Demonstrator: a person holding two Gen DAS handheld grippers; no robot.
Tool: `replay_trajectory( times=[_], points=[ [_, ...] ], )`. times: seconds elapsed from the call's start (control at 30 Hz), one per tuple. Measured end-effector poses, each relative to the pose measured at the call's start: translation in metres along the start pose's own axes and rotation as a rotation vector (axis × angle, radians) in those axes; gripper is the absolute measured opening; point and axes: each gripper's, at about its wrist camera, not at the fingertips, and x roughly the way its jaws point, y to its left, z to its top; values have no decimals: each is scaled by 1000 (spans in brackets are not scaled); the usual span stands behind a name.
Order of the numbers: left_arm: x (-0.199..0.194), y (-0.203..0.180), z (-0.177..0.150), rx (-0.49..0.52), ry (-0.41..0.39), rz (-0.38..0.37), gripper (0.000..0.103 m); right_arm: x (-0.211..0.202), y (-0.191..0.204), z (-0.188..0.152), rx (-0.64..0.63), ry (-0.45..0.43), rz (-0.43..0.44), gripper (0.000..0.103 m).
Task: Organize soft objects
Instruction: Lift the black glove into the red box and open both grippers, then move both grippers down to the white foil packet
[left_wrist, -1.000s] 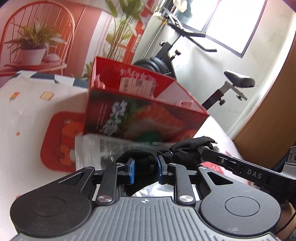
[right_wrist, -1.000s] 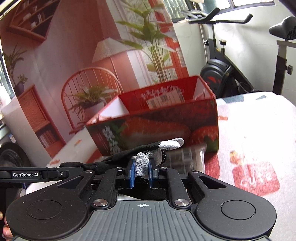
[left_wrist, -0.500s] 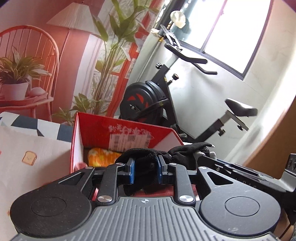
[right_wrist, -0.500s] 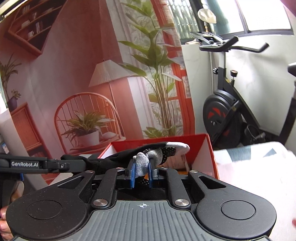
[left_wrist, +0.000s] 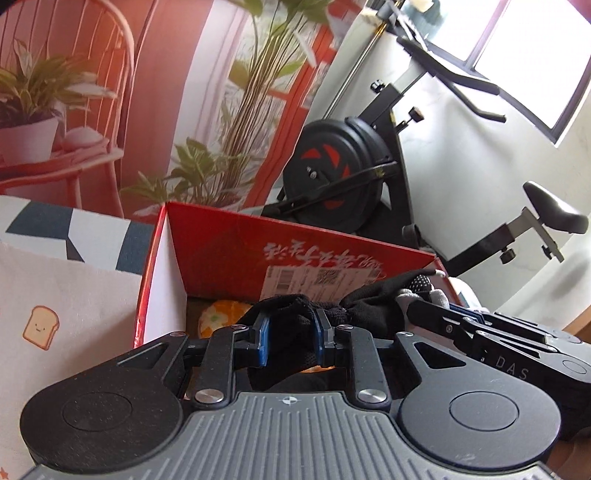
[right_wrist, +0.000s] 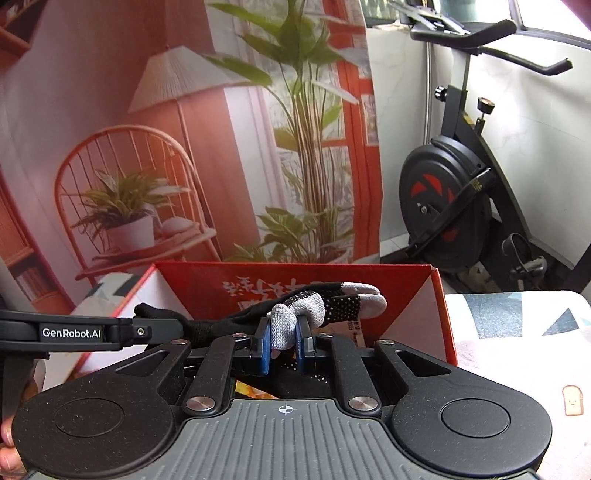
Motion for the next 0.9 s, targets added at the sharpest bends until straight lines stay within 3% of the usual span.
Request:
replay_trajectory(
  times=[0.13, 0.3, 0.57, 0.73, 0.9],
  points=[
    [2, -7, -1, 58, -14, 1, 27, 13, 1, -7, -44, 24, -54, 15],
    [-1, -13, 1, 114, -34, -3, 55, 4, -2, -14, -15, -15, -63, 27],
    [-43, -13, -13, 116, -94, 13, 56, -53, 8, -34, -40, -93, -27, 31],
    [-79, -20, -39, 178, -110, 59, 58, -97, 21, -54, -64, -128, -3, 35],
    [-117, -18, -74, 179, -108, 67, 58, -137, 28, -83, -60, -147, 39, 38]
  ],
)
